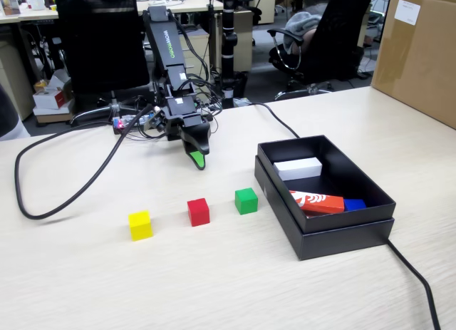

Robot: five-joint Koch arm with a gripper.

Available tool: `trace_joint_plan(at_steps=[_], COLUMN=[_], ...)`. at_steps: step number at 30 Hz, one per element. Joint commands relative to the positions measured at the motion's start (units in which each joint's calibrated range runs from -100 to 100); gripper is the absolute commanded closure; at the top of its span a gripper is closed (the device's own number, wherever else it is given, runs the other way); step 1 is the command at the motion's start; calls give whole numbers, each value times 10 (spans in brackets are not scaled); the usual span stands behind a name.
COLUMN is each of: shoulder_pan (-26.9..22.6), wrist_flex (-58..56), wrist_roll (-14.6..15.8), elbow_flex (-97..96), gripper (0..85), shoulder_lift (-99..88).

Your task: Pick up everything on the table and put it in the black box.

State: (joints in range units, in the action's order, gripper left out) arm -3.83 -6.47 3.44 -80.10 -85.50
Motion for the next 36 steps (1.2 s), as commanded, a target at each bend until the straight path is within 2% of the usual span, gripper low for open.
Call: trace_joint_plan(at_steps=[1, 4, 8, 12, 19, 26, 36], shoulder_pan=[-9, -17, -29, -35, -36, -37, -35], wrist_flex=[-130, -230, -255, -373, -458, -462, -462], wrist_roll=[17, 28, 31, 43, 44, 50, 56], elbow_flex=[113, 197, 271, 409, 570, 689, 743], gripper=[407, 407, 408, 408, 410, 410, 408], shoulder_lift=[-23, -16, 34, 157, 292, 446, 532])
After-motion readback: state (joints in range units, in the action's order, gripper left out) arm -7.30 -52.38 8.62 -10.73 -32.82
